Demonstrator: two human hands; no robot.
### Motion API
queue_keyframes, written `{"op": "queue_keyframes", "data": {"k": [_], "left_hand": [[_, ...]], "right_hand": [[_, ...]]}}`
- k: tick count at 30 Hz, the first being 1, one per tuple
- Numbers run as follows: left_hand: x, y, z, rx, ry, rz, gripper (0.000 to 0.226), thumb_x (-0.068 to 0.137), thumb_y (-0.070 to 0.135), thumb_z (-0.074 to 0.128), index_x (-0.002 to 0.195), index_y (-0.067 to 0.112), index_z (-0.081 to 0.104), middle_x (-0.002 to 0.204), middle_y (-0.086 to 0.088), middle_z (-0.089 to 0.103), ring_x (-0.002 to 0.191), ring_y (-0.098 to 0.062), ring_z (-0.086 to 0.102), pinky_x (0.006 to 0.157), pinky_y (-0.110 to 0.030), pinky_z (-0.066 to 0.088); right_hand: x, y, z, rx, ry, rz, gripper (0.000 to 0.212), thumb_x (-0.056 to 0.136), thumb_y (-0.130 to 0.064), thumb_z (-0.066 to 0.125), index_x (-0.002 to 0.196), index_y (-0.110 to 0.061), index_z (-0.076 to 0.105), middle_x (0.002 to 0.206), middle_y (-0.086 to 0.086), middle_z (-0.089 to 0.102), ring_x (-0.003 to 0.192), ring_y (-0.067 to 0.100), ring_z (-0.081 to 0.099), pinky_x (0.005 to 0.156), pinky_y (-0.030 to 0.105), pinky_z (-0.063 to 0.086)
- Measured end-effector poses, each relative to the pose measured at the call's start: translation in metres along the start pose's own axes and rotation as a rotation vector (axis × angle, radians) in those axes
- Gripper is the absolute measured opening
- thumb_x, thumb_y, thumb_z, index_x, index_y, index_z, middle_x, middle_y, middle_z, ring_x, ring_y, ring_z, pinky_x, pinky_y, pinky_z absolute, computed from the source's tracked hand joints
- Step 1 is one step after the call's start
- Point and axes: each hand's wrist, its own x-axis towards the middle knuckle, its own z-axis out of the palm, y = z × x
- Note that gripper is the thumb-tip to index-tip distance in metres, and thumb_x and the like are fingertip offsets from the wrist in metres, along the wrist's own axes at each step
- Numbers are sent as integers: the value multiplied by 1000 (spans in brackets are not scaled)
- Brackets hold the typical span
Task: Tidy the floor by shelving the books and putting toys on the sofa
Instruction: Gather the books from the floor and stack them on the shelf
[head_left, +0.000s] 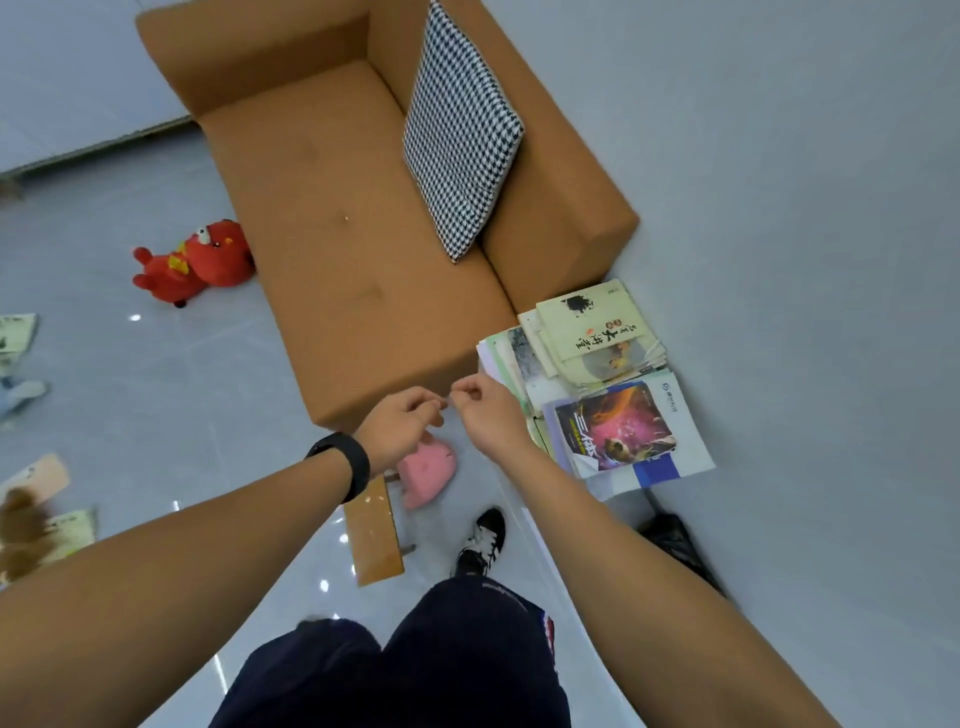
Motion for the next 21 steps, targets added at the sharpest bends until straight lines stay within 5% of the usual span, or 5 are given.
{"op": "queue_keyframes", "data": {"k": [7,12,21], "left_hand": [[-58,-121,-78,-165,62,-82,27,106,30,43,110,19,67,104,-4,70,78,-18,66,72,-30,51],[-123,-233,-156,-328,105,-181,26,104,30,44,111,17,66,106,-5,70,83,-20,65,77,-32,51],[-211,-385,-280,-654,350,-333,27,102,30,48,118,14,63,112,-7,67,90,-23,66,77,-32,52]], "right_hand": [[-49,-29,118,-202,-145,-89,17,99,-21,56,112,-17,67,106,-6,65,97,11,59,78,23,43],[-96,-64,245,-313,-262,-87,8,93,-31,58,97,-35,64,92,-14,67,87,12,66,81,33,55],[-148,-134,426,-477,-600,-164,14,96,-22,59,107,-19,68,86,-7,65,72,14,61,66,25,45]]}}
